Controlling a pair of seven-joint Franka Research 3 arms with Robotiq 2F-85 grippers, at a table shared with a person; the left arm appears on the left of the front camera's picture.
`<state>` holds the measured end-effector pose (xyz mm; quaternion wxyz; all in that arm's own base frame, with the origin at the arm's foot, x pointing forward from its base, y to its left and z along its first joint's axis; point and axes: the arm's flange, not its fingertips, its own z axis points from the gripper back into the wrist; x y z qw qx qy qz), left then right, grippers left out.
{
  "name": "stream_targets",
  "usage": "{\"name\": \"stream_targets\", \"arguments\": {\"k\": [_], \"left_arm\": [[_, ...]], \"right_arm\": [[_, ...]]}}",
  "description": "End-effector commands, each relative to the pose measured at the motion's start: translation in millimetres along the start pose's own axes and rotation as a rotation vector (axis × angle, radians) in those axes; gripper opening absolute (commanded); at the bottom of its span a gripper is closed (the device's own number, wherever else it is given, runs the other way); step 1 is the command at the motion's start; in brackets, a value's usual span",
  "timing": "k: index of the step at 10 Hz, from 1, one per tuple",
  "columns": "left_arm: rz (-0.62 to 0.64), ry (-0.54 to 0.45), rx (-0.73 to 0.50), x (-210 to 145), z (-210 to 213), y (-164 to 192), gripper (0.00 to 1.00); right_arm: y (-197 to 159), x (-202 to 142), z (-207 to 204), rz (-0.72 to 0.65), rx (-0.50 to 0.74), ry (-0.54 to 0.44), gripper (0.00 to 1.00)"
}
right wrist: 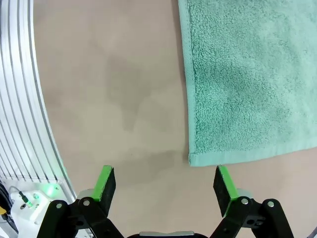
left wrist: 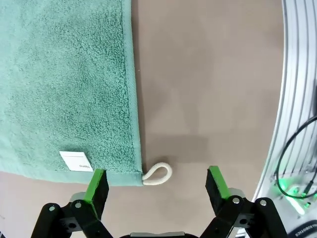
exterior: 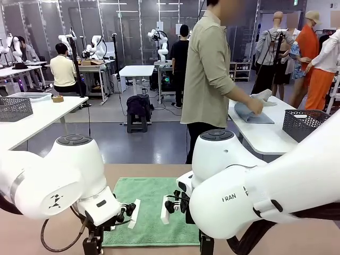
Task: Fold the towels and place them in the basket.
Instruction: When a person lays out a Towel with hook on the table, fold it in half twice.
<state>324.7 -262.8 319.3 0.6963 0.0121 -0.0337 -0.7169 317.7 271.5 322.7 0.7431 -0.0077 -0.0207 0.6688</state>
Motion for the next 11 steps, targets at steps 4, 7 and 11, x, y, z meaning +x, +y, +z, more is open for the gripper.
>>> {"name": "stream_targets", "arguments": {"k": [4,7,11], "left_arm": [[-0.005,-0.01,0.026,-33,-25,-44,1.0],[-0.016,-0.014,0.017,-40,-33,-43,1.0],[-0.012,-0.01,0.014,-45,-35,-42,1.0]], "right_arm": [[19,-34,-36,0.059,-0.047,-0.021,1.0],[15,-35,-41,0.051,-0.036,0.0,1.0],[14,-38,-43,0.048,-0.036,0.006,1.0]]}}
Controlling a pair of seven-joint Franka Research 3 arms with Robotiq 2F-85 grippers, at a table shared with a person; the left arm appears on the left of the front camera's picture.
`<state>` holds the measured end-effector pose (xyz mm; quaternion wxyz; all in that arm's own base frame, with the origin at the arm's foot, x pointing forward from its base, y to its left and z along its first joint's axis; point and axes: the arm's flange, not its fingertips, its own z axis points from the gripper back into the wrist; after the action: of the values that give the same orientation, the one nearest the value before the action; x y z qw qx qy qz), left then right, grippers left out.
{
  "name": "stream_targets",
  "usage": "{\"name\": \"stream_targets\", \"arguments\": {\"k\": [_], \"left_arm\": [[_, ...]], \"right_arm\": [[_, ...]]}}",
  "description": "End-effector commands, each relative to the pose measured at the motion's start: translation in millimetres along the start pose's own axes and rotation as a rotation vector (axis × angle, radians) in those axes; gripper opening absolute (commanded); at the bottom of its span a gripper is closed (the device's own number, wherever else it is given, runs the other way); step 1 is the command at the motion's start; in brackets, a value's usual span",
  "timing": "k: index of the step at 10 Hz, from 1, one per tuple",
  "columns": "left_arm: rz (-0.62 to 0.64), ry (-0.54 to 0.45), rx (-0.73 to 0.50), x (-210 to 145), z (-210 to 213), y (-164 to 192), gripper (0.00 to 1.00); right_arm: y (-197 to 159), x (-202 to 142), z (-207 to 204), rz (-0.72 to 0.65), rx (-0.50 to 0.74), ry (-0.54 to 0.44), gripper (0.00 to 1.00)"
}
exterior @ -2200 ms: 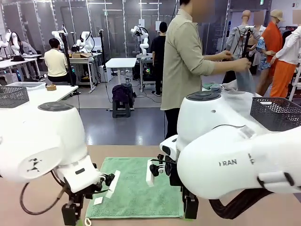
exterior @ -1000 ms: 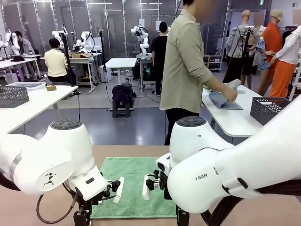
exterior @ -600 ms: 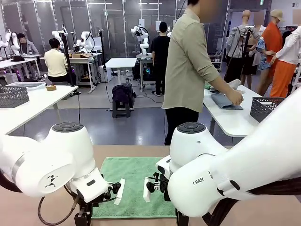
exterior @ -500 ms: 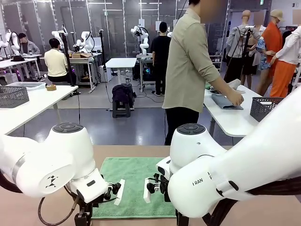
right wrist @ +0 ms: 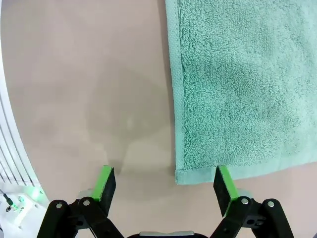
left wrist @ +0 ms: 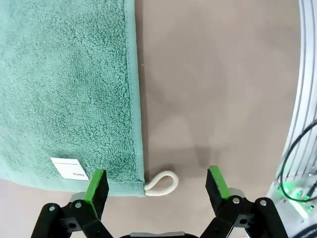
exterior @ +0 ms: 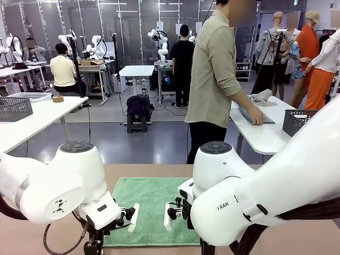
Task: Fold the towels and place them in the basket.
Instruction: When a person lays out a Towel with hook on the table, fold it in half twice.
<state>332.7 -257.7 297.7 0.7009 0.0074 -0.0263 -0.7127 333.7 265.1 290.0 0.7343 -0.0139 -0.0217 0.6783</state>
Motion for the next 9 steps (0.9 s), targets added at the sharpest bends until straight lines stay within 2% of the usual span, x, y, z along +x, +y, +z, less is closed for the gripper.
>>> {"name": "stream_targets", "arguments": {"k": [1,7,8,9], "left_arm": [[-0.024,-0.012,0.032,-41.1,-15.7,-47.5,1.0],[-0.032,-0.016,0.044,-43.5,-20.5,-46.0,1.0],[-0.037,-0.011,0.051,-42.9,-20.2,-45.7,0.8],[-0.033,-0.015,0.064,-42.7,-19.5,-45.7,0.8]], "right_arm": [[28.8,-32.9,-10.1,0.023,-0.025,0.003,1.0],[24.8,-34.8,-14.3,0.032,-0.022,0.01,1.0],[24.4,-34.9,-14.5,0.034,-0.018,0.018,0.8],[24.7,-35.2,-14.5,0.032,-0.033,0.012,0.8]]}}
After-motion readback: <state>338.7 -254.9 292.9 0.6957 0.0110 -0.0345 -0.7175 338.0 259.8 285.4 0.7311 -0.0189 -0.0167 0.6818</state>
